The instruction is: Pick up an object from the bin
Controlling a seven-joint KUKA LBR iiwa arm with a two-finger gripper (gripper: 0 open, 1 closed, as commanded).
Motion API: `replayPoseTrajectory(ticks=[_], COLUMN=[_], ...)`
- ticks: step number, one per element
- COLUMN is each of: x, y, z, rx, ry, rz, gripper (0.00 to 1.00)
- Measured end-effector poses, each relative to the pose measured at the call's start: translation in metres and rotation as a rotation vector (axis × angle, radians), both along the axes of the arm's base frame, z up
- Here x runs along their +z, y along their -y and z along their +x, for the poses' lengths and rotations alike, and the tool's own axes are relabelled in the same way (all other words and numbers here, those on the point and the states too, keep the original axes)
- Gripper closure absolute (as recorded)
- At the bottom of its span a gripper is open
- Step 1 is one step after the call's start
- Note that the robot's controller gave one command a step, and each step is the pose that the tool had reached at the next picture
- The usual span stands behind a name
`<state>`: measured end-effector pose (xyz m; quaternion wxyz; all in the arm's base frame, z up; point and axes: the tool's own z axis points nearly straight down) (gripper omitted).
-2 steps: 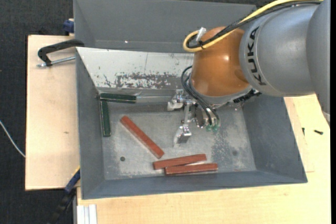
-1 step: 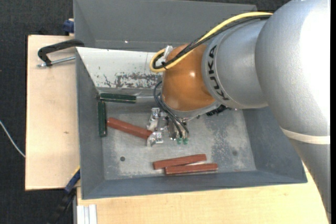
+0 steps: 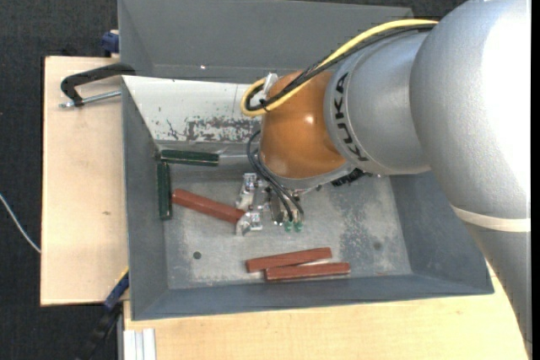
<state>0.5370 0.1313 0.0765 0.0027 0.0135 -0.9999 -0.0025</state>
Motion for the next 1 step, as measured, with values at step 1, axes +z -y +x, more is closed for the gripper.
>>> replayPoseTrajectory(ticks=[1], x=[0.1355], y=[-0.0071], z=[0.0065], rx=[0.052], ry=[0.012], rz=[-0.003], gripper=[1.00])
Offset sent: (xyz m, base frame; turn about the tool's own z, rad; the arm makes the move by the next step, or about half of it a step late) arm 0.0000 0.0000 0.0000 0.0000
